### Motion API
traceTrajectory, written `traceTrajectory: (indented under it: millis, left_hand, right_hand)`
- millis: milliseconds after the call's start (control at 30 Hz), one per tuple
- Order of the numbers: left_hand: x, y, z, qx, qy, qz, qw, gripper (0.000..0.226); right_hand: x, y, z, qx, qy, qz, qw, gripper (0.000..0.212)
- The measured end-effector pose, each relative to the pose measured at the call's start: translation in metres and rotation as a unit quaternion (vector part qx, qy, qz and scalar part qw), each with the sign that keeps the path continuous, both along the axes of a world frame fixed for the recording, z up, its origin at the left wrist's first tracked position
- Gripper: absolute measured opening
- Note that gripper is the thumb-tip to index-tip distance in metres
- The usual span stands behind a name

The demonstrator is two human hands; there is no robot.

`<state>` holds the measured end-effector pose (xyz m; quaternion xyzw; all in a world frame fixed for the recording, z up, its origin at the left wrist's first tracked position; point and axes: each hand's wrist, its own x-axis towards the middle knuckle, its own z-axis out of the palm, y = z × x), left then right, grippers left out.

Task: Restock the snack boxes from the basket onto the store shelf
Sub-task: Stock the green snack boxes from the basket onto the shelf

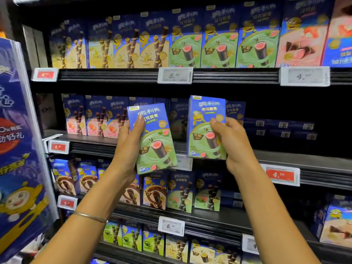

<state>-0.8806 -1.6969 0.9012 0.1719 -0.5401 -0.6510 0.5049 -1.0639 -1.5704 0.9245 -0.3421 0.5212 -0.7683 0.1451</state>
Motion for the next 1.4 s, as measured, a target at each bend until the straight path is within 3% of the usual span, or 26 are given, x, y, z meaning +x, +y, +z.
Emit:
traceTrajectory:
  millis: [167,267,467,633,767,900,967,1400]
  left_hand:
    - [0.011,-0.009,0.003,0.009,0.016,-0.005,1.000,0.055]
    - [0.015,-0.012,0.003,0.013,0.007,-0.008,1.000,0.058]
    - [0.017,-0.021,0.001,-0.003,0.003,-0.014,1.000,0.053]
    - [0.019,-0.030,0.000,-0.006,-0.004,-0.029,1.000,0.048]
    - [0.020,-0.038,0.001,-0.009,0.003,-0.044,0.999,0.034]
    - [0.017,-0.042,0.001,-0.008,-0.022,-0.066,0.998,0.059]
    - [0.015,-0.043,0.000,-0.009,-0.031,-0.075,0.997,0.061]
    - [0.013,-0.051,0.000,-0.018,-0.039,-0.106,0.993,0.058]
  right_hand:
    - [-0.029,-0.029,0.003,0.005,0.013,-0.078,0.997,0.024]
    - [-0.036,-0.055,0.002,0.067,0.075,-0.119,0.988,0.022]
    - [-0.043,-0.088,-0.001,0.163,0.185,-0.199,0.948,0.031]
    - [-0.043,-0.101,-0.005,0.255,0.254,-0.237,0.903,0.026]
    - [-0.040,-0.108,-0.007,0.273,0.274,-0.263,0.884,0.024]
    - [-0.033,-0.117,-0.003,0.316,0.286,-0.279,0.861,0.018]
    - [-0.031,-0.122,-0.001,0.329,0.291,-0.283,0.853,0.016]
    - [-0.029,-0.134,-0.001,0.339,0.278,-0.278,0.855,0.016]
